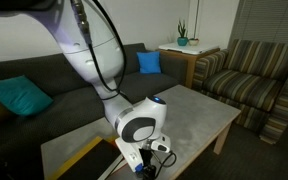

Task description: Cover the metal container with the lid on the table

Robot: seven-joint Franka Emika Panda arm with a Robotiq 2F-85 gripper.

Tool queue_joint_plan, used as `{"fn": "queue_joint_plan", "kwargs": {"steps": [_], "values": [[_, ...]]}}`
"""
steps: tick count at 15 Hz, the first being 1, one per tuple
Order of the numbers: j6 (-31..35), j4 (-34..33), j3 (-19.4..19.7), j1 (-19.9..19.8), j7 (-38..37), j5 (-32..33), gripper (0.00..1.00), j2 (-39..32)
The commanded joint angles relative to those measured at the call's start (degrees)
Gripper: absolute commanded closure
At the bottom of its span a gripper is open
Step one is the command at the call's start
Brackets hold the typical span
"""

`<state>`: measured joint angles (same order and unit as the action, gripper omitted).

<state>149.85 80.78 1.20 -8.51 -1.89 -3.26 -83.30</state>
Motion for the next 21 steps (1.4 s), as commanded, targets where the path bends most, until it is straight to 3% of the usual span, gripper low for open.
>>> {"fn": "queue_joint_plan", "kwargs": {"steps": [1,2,3,7,14,21], "values": [[4.85,1.52,1.18,-0.56,-1.40,-0.65,0.00,0.27],[5.06,1.16,1.48,-0.37,-1.36,-1.07,0.08,0.05],[5.38,1.11,1.52,-0.44,-1.43,-1.20,0.26,0.06],[3.33,0.21,0.17,-1.21,-0.59,-2.38,0.54,0.47],[0.50,1.35,0.14,-1.36,1.02,-1.75,0.56,2.92],[1.96,9.32,3.69,1.48,-0.84,-0.83,0.56,11.61]]}}
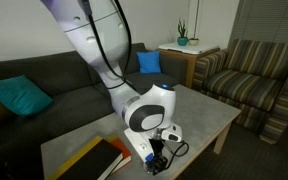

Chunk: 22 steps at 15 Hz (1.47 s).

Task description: Cover the metal container with the lid on the table

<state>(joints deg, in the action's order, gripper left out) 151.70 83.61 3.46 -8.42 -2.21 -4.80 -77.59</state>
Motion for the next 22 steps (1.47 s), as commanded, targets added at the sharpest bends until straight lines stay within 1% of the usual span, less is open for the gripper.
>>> {"fn": "queue_joint_plan", "kwargs": {"steps": [1,4,6,8,13,17,20,21,22], "values": [[0.07,7.20,1.11,1.17,0.42,0.99,0.56,6.98],[2.07,10.06,-2.13,-1.04,6.51,1.87,0.56,10.45],[2.31,10.64,-3.88,-1.70,9.55,2.05,0.56,11.69],[1.52,10.31,-5.05,-1.49,11.29,2.19,0.56,12.09],[-1.67,6.81,-5.36,1.23,10.38,3.28,0.56,10.70],[-2.27,4.48,-3.71,4.08,8.05,4.22,0.56,9.93],[-4.78,2.24,-3.47,5.01,7.64,4.70,0.56,9.13],[-4.90,2.67,-3.51,5.90,6.78,4.68,0.56,9.39],[-5.65,2.06,-3.81,5.95,6.80,4.61,0.56,8.92]]}}
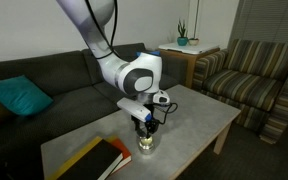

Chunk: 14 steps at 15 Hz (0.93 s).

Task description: Cover the metal container with the lid on the table

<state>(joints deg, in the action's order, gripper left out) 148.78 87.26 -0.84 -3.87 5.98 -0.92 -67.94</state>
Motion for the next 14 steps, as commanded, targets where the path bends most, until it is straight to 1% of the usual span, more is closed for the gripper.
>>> {"fn": "queue_joint_plan", "kwargs": {"steps": [1,5,14], "values": [[-3.30,-2.08,0.59,1.85,-1.99,0.67,0.56,-1.23],[-5.89,-5.28,2.19,3.24,-6.21,0.26,0.56,-4.10],[-11.29,-14.34,2.64,2.60,-7.34,0.23,0.56,-10.00]]}}
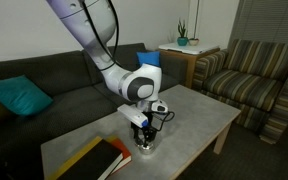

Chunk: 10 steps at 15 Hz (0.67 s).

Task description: Cover the metal container with the lid on the table

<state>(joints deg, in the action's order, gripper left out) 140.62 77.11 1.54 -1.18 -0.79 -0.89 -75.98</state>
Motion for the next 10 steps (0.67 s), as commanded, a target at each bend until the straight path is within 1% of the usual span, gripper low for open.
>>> {"fn": "queue_joint_plan", "kwargs": {"steps": [1,5,10], "values": [[-3.22,-5.01,0.17,-0.16,-0.32,0.25,0.56,-2.39],[-4.13,-8.53,0.25,-0.37,-0.43,0.17,0.56,-3.76],[-8.31,-16.54,0.59,-3.91,1.91,0.07,0.56,-7.38]]}}
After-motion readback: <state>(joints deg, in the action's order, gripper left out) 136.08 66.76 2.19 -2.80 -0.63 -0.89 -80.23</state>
